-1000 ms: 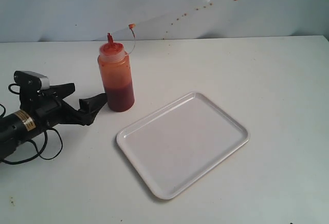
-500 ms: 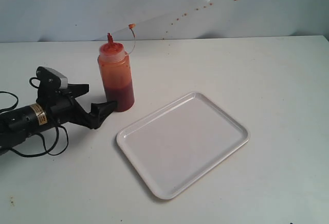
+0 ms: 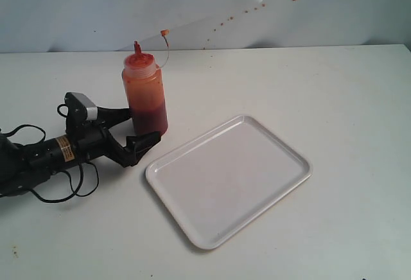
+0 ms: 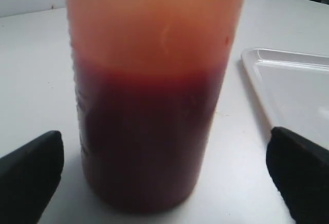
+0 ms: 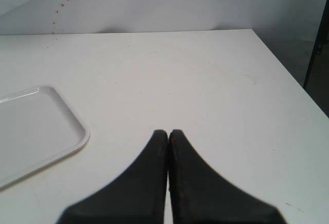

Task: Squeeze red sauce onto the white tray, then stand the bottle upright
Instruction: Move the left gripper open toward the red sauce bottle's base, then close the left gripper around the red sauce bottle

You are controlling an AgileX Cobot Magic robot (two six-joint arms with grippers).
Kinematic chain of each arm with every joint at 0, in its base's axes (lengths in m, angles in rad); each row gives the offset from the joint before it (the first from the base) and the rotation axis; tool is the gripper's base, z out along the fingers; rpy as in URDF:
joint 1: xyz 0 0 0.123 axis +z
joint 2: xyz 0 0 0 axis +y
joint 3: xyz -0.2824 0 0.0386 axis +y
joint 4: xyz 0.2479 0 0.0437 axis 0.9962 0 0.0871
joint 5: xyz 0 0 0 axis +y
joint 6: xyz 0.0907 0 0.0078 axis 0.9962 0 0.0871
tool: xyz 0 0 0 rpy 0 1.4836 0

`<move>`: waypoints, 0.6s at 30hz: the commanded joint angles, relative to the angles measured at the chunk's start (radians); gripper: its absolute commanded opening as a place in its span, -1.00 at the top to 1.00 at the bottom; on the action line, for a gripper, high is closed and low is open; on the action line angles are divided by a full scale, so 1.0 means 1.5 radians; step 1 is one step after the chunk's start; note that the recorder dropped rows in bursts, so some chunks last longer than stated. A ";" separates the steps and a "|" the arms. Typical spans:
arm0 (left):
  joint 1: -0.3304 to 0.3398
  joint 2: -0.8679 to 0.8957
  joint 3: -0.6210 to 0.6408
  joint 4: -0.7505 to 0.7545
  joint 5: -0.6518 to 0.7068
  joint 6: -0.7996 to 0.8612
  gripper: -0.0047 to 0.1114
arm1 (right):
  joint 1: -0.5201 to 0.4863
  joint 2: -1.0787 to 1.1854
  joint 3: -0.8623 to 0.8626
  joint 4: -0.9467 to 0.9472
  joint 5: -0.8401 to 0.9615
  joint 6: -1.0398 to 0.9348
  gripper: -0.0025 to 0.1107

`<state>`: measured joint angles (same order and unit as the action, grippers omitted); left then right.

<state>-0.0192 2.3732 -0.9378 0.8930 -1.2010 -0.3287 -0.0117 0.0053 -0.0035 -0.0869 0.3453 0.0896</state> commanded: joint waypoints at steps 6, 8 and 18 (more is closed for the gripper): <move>0.002 0.011 -0.030 -0.009 -0.013 -0.002 -0.88 | 0.002 -0.004 0.002 0.001 -0.002 -0.002 0.96; 0.002 0.011 -0.030 -0.025 -0.013 -0.001 -0.88 | 0.002 -0.004 0.002 0.002 -0.002 -0.002 0.96; -0.029 0.011 -0.046 -0.041 0.006 -0.007 -0.88 | 0.002 -0.004 0.002 0.002 -0.002 -0.002 0.96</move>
<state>-0.0373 2.3925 -0.9988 0.8608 -1.1984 -0.3287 -0.0117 0.0053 -0.0035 -0.0869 0.3453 0.0896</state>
